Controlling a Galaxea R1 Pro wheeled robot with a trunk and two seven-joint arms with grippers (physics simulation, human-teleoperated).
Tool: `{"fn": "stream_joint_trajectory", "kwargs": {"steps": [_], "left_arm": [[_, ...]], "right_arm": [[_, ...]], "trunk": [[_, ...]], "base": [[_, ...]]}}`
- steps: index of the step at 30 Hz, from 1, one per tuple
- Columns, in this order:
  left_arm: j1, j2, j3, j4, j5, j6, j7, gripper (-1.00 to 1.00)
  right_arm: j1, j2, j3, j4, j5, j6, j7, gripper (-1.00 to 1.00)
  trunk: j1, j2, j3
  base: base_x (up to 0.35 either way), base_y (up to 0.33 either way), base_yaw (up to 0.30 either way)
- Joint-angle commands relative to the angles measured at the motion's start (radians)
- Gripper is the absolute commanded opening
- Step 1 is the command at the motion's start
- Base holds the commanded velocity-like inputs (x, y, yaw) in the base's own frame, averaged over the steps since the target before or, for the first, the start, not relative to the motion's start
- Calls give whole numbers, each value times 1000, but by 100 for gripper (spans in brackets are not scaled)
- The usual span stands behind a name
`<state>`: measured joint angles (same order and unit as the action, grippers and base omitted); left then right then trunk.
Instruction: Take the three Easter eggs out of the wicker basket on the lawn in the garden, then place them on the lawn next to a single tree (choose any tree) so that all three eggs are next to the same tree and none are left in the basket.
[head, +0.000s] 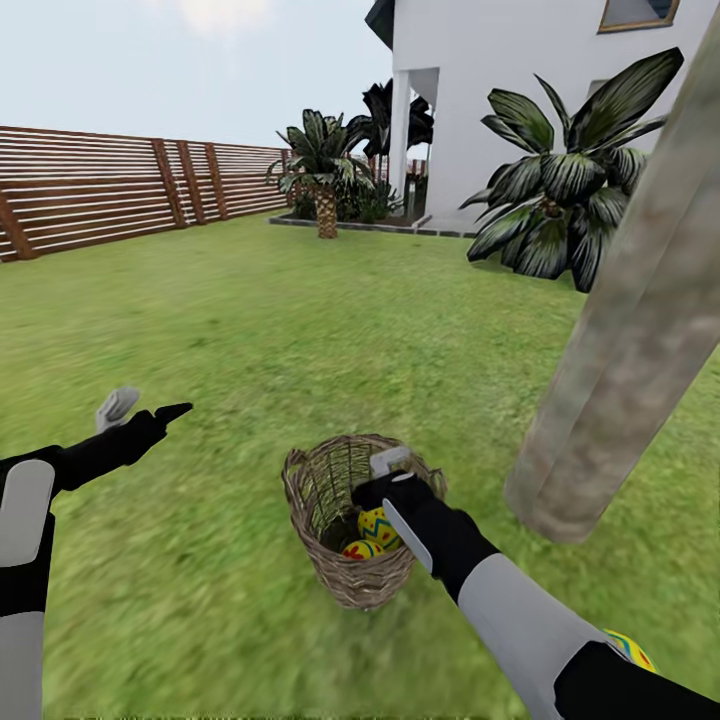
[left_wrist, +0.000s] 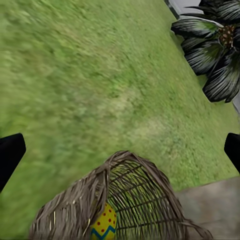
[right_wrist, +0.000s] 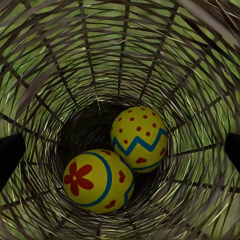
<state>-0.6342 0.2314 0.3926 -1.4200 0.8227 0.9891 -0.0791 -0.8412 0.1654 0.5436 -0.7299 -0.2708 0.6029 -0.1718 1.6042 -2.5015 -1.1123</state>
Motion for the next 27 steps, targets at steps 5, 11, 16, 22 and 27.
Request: {"fn": "stream_joint_trajectory", "kwargs": {"steps": [5,11,16,22,27], "left_arm": [[-1,0,2,0,-7,5,-8,100],[-1,0,2,0,-7,5,-8,100],[-1,0,3,1,-7,5,-10,100],[-1,2,2,2,-6,4,-16,100],[-1,2,2,2,-6,5,-17,100]], "right_arm": [[-1,0,4,-9,-9,2,-9,100],[-1,3,2,-36,-9,7,-9,100],[-1,3,2,-78,-9,16,-16,100],[-8,6,3,-75,-14,21,-18,100],[-13,9,4,-71,-16,79,-16,100]], "trunk": [[2,-2,-20],[4,-3,-36],[4,-3,-36],[4,-3,-36],[4,-3,-36]], "base": [[0,0,0],[0,0,0],[0,0,0],[80,0,0],[193,0,0]]}}
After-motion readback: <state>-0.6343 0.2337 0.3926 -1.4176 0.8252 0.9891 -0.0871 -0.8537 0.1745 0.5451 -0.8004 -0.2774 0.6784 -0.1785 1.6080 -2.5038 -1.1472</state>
